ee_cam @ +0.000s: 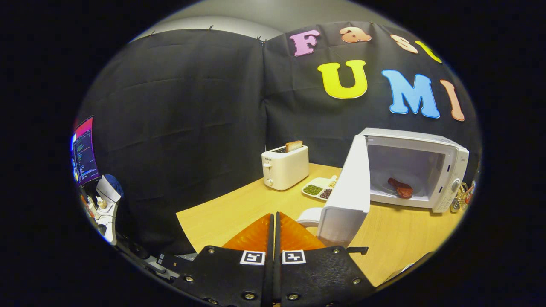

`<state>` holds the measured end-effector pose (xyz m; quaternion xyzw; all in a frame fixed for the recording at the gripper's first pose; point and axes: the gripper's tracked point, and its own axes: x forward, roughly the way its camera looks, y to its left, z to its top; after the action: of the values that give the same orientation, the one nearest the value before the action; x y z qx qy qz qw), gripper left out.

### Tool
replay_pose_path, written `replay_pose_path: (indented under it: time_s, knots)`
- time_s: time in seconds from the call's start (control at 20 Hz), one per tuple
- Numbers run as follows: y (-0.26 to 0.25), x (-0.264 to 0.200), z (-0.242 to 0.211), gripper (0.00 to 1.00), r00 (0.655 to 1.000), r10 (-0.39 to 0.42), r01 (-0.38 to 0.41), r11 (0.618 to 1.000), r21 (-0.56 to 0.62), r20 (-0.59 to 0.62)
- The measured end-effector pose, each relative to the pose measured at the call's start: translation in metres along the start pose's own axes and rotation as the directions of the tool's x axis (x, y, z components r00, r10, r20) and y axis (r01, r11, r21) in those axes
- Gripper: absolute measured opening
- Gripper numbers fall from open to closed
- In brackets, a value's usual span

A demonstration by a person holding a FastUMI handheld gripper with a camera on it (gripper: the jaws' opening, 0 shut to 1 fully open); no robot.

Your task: Open the microwave, put the food inside, and close the microwave door.

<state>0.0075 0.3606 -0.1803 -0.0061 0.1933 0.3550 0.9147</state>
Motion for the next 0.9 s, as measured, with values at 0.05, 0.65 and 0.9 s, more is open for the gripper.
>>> replay_pose_path:
  time_s: [0.05,0.65,0.9]
  knots:
    - [-0.007,-0.003,-0.004,0.00,1.000,-0.018,0.018,1.000,-0.016,-0.004]
    - [-0.113,-0.035,-0.019,0.01,0.966,-0.259,0.260,0.965,0.038,-0.013]
    - [-0.160,-0.040,-0.012,0.01,0.944,-0.330,0.329,0.942,0.060,0.005]
